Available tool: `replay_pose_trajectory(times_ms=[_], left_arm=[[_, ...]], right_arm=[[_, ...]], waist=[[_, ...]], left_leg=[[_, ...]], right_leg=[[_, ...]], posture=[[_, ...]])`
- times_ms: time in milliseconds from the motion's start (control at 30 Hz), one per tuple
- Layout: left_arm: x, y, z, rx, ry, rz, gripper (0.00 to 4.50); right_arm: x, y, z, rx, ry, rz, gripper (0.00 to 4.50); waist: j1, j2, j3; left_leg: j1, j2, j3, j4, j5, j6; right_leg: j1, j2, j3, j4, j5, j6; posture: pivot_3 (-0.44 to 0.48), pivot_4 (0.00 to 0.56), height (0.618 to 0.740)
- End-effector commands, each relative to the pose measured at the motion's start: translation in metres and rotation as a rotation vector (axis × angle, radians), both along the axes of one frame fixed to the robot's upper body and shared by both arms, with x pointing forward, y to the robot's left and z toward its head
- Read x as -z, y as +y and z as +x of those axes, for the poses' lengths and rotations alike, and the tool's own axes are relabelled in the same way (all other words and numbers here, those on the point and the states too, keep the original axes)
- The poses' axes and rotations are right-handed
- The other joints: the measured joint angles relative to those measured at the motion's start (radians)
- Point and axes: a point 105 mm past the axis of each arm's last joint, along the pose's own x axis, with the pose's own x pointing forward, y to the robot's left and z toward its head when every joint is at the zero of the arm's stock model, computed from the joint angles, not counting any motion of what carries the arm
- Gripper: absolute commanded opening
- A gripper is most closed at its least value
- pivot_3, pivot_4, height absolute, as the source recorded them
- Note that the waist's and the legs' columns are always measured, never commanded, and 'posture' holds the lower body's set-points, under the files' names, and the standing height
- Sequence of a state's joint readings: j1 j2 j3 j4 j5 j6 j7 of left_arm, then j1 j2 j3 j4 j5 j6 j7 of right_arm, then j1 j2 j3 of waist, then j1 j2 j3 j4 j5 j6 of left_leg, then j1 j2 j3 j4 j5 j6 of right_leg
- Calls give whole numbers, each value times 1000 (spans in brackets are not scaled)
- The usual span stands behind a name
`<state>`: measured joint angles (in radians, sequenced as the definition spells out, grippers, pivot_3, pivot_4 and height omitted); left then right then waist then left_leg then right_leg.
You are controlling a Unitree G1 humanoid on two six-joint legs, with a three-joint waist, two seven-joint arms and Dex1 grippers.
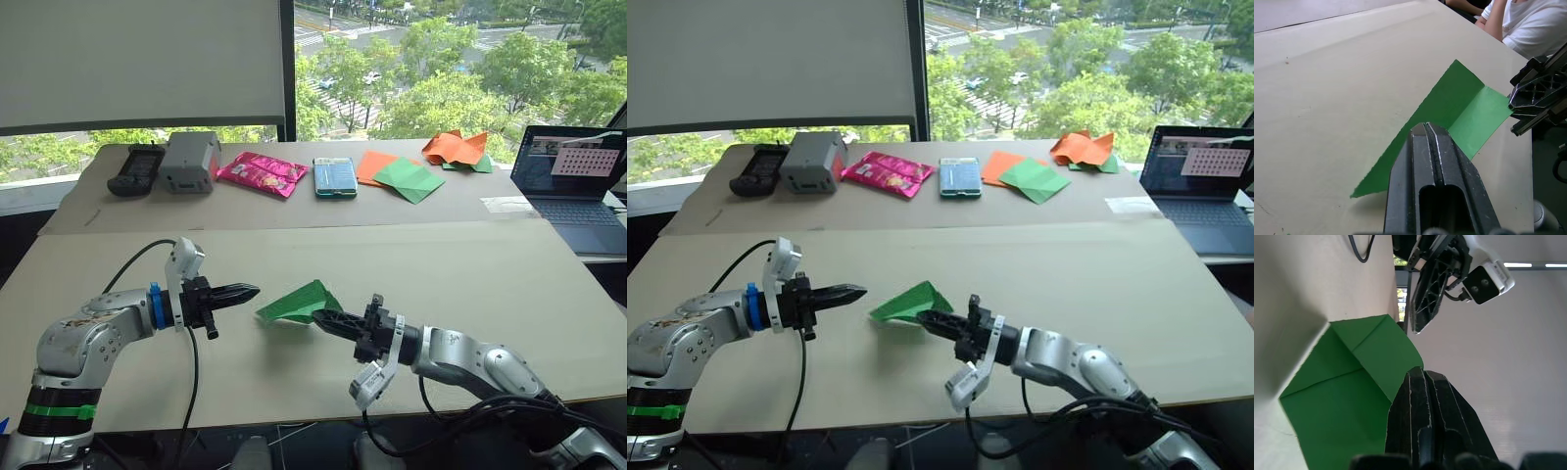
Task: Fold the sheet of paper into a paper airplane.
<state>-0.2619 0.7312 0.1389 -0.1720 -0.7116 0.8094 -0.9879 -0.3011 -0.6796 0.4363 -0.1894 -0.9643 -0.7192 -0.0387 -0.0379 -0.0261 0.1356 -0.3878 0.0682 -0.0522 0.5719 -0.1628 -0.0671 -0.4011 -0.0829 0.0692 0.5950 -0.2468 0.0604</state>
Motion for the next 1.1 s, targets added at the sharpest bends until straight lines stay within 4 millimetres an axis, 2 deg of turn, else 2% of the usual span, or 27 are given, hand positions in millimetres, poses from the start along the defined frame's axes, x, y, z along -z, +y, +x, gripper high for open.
replay_pose_trajectory(times_ms=[33,167,333,400,567,700,833,1100], left_arm=[[-8,2,1,2,-38,-4,0],[-6,3,1,2,-33,-2,0],[-3,3,0,3,-30,5,0],[-2,4,-1,5,-28,14,0],[1,5,-2,9,-27,22,0],[3,3,-4,20,-22,21,0],[6,-1,-6,48,-14,25,0],[9,-6,-3,64,-13,32,0]], right_arm=[[-9,3,-9,-46,-76,39,39],[7,4,-3,-37,-67,22,39],[7,10,1,-62,-75,17,39],[27,6,-4,-77,36,-47,39],[55,-11,-9,-32,299,-109,39],[57,-20,-9,19,438,-93,39],[53,-25,2,86,516,-56,39],[47,-32,1,117,653,-67,2646]], waist=[[2,0,0],[0,0,0],[-2,0,0],[-2,0,0],[0,0,0],[-1,-1,0],[-1,-1,0],[1,0,0]], left_leg=[[0,0,0,0,0,0],[0,0,0,0,1,2],[1,0,0,0,3,5],[1,0,0,0,3,5],[6,0,0,0,3,5],[6,0,0,1,3,6],[7,0,0,1,3,5],[6,0,0,1,3,5]], right_leg=[[0,0,0,0,0,0],[0,0,0,0,0,0],[1,0,0,0,0,0],[2,0,0,1,0,0],[12,0,1,0,0,0],[13,0,1,0,0,0],[13,1,1,0,0,0],[13,1,1,0,0,0]], posture=[[0,150,718],[0,150,718],[0,150,718],[0,150,718],[0,150,718],[0,150,718],[0,150,718],[0,150,718]])
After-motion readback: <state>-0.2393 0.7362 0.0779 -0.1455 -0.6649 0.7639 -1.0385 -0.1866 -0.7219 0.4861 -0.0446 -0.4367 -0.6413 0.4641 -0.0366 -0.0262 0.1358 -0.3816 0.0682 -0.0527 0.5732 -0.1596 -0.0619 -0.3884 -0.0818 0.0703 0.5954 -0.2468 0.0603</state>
